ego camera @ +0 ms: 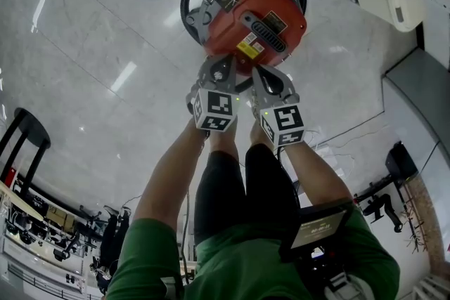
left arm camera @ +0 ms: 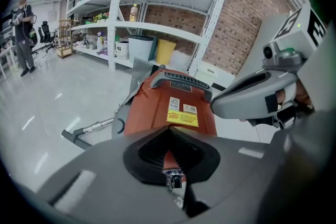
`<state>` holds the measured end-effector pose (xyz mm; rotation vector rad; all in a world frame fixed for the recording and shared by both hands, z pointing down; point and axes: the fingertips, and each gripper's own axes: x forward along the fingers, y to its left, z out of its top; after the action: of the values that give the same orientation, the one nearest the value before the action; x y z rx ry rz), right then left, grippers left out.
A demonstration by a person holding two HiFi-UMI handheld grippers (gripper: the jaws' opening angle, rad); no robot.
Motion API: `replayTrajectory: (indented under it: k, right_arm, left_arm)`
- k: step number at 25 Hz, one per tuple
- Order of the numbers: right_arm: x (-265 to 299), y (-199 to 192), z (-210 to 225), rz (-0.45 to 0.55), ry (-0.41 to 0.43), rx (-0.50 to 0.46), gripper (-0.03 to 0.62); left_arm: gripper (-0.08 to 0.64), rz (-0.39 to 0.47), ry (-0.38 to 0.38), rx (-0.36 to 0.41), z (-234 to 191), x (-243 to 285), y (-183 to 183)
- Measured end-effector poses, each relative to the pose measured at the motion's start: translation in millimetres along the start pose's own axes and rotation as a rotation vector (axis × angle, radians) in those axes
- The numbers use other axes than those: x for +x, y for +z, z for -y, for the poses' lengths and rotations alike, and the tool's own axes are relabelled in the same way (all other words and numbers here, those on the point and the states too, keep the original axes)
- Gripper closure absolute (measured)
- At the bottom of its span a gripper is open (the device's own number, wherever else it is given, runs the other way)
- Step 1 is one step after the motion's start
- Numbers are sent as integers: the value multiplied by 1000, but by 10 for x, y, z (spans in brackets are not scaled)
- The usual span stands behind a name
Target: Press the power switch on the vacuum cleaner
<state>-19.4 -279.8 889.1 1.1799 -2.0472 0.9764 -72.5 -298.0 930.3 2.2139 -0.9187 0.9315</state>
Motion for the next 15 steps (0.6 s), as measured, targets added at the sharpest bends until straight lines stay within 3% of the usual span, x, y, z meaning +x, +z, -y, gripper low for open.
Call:
replayTrajectory:
  k: [8, 15]
  right_arm:
    - [-122, 102, 2, 22, -14, 0, 590]
    - [-482, 467, -50, 78, -21, -34, 589]
  left_arm:
    - [554, -2, 32, -28, -50, -43, 27]
    - [554, 112, 80, -12, -73, -532, 455]
